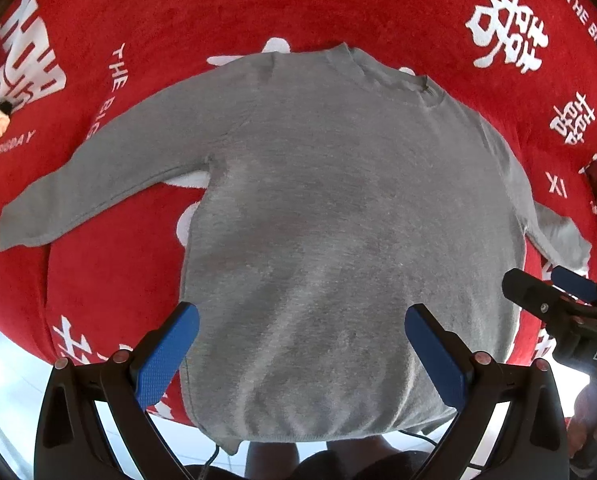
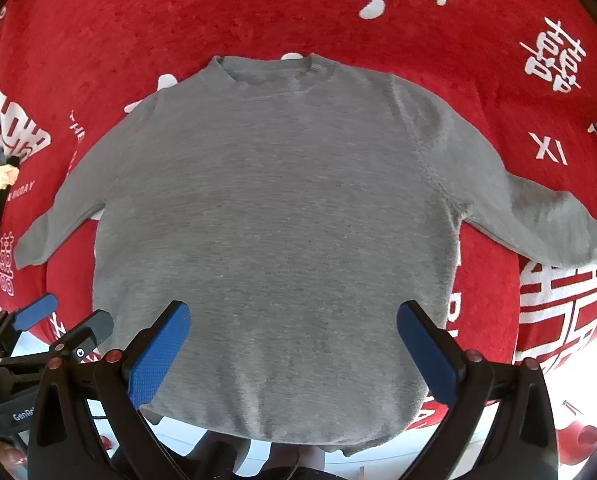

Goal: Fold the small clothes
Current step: 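Grasp the sweater sleeve cuff with the left gripper and lift it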

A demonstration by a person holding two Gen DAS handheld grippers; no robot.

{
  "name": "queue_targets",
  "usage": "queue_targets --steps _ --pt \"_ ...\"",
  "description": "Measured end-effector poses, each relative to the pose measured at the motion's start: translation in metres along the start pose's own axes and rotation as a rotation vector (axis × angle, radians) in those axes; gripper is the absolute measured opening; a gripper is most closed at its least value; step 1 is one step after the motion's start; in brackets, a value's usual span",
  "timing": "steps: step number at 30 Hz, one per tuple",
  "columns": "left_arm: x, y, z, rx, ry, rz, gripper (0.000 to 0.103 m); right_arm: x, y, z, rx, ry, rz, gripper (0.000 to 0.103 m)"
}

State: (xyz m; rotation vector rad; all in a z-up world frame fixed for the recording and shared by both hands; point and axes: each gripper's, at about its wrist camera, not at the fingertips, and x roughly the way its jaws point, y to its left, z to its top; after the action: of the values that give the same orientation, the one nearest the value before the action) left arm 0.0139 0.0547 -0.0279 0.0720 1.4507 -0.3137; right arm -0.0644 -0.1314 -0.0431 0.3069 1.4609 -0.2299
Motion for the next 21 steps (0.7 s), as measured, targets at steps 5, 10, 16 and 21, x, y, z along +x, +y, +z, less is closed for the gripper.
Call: queue_targets --steps 5,10,16,21 --pt "0.004 0.024 -0.003 -0.064 0.013 -0.126 0.103 0.008 0.014 0.002 -0.024 0.014 0.015 0.103" --pt "0.004 0.071 -0.001 -0.14 -0.043 -0.161 0.103 0.016 0.031 0.004 -0.052 0.025 0.035 0.103" --pt "0.011 0.176 0.0 -0.392 -0.13 -0.138 0.103 0.037 0.066 0.005 -0.121 0.058 0.068 0.103" --pt "0.02 0.259 -0.005 -0.589 -0.22 -0.141 0.103 0.054 0.105 0.003 -0.196 0.093 0.095 0.103"
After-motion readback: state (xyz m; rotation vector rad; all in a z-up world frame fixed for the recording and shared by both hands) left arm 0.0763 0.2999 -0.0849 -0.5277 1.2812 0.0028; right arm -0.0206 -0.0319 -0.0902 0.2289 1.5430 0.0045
